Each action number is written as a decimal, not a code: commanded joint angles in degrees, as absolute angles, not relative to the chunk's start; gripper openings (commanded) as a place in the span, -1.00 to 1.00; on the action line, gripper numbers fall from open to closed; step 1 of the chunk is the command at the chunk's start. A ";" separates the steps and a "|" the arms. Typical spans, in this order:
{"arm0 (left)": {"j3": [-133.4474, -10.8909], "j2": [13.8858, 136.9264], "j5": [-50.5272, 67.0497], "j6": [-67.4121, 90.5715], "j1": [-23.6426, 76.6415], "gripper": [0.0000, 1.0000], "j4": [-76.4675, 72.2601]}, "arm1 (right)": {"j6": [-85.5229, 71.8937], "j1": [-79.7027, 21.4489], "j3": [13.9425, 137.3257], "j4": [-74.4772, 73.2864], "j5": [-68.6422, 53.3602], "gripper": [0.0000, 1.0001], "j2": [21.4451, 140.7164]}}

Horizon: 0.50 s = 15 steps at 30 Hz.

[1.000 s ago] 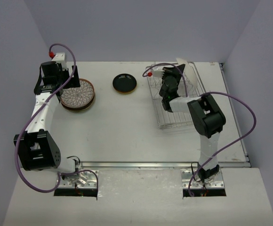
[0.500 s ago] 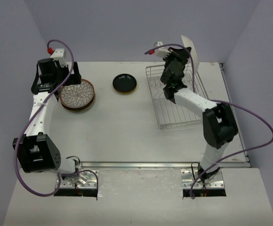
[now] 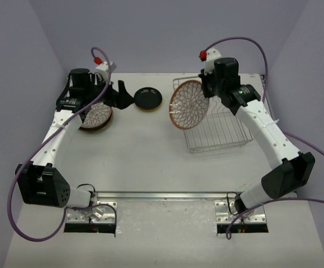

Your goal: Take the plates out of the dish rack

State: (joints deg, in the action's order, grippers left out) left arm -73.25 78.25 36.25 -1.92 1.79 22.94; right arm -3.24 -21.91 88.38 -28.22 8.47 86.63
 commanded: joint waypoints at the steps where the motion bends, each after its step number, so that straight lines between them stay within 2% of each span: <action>1: -73.98 80.13 46.85 3.78 6.23 0.76 22.27 | -16.89 -22.24 87.25 -29.97 -13.41 -1.00 83.73; 5: -73.23 83.98 49.17 6.63 6.85 0.64 21.89 | -18.10 -22.24 84.15 -27.98 -16.92 -1.00 82.73; 15: -69.97 90.42 53.37 6.68 8.78 0.54 21.28 | -18.14 -22.24 81.28 -25.76 -18.19 -1.00 80.82</action>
